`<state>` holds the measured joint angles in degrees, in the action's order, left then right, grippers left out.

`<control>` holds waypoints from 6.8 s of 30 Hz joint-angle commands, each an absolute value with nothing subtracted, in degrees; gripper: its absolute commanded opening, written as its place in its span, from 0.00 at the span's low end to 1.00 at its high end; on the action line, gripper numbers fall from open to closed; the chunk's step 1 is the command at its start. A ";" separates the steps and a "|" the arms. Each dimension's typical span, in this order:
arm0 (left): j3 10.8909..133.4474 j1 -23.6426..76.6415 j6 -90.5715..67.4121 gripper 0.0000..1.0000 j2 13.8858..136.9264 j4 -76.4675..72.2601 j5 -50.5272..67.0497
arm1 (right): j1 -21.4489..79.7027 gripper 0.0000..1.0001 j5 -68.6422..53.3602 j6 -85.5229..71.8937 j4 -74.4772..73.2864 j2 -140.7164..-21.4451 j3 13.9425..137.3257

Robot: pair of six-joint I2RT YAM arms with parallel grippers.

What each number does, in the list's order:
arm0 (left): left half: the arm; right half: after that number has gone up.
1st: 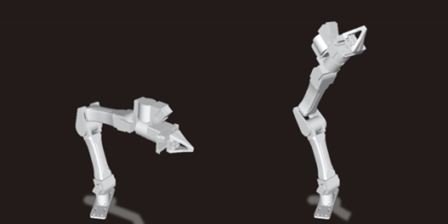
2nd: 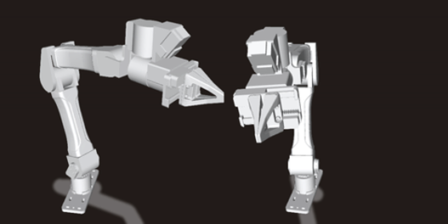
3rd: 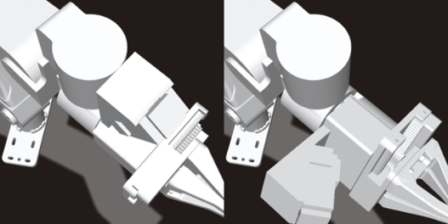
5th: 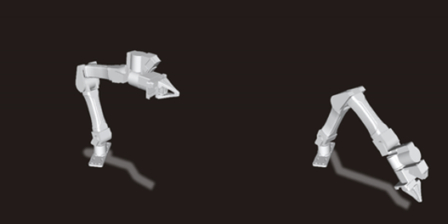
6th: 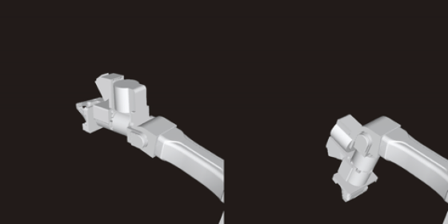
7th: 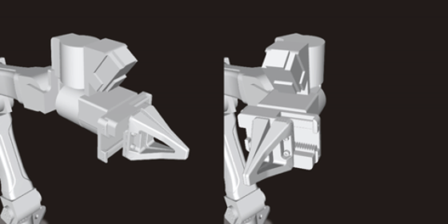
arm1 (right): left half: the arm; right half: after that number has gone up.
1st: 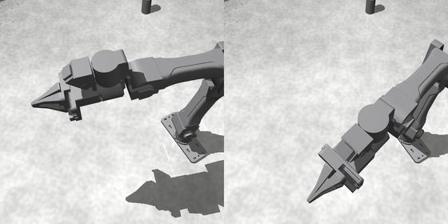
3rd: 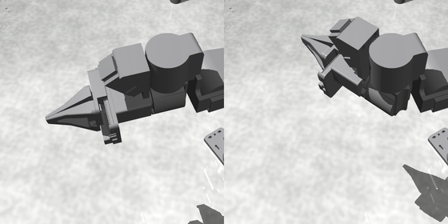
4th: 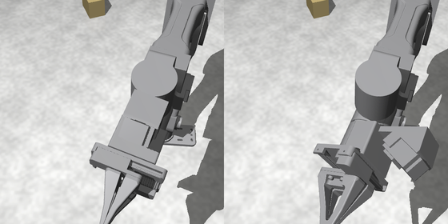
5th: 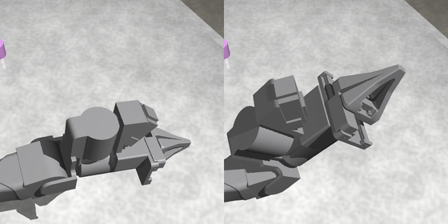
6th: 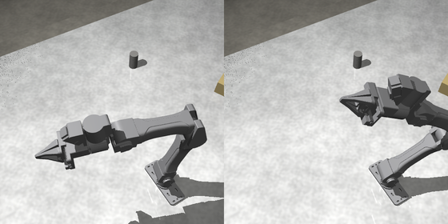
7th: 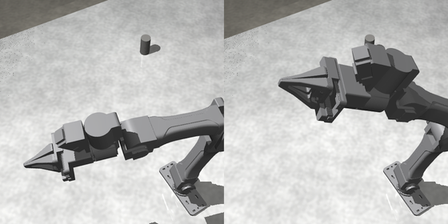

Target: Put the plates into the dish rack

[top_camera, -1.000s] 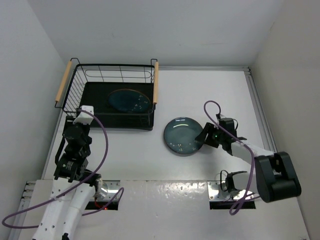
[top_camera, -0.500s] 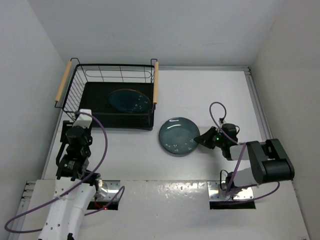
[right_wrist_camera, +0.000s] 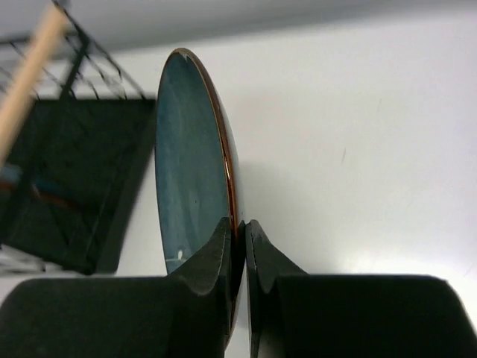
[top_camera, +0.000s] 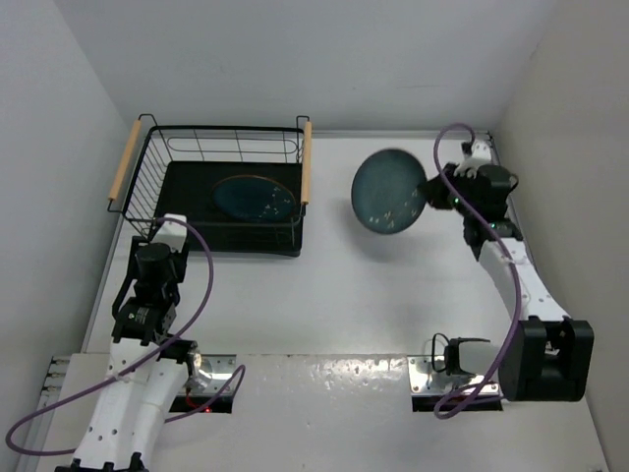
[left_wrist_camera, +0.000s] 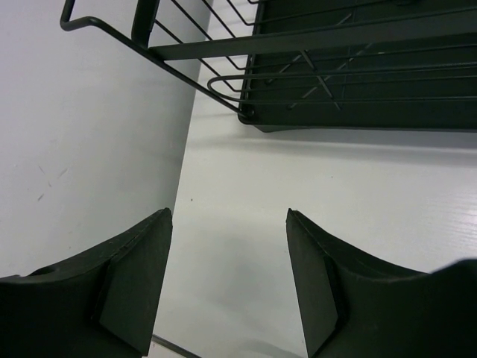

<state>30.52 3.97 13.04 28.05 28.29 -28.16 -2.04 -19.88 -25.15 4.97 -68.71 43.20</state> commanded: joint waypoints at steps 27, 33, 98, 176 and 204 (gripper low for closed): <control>31.90 0.53 12.13 0.68 31.20 28.30 -27.33 | 11.69 0.00 -18.72 -6.24 28.48 -103.98 103.63; 31.90 0.53 12.13 0.68 30.67 28.30 -27.33 | 10.46 0.00 -19.07 -5.36 26.63 -99.76 100.20; 29.79 0.53 12.66 0.74 23.91 26.72 -26.81 | 46.93 0.00 -19.08 37.78 29.35 -108.89 92.72; 28.74 0.53 13.18 0.76 21.80 25.66 -27.33 | 43.42 0.63 -27.66 11.90 30.48 -104.69 87.52; 28.74 0.53 13.18 0.76 20.21 25.66 -26.28 | 49.84 0.37 -17.76 20.83 -5.19 -109.95 94.31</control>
<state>28.73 1.30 13.06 20.97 27.64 -26.68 49.76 -19.84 20.99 -10.04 -110.54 93.38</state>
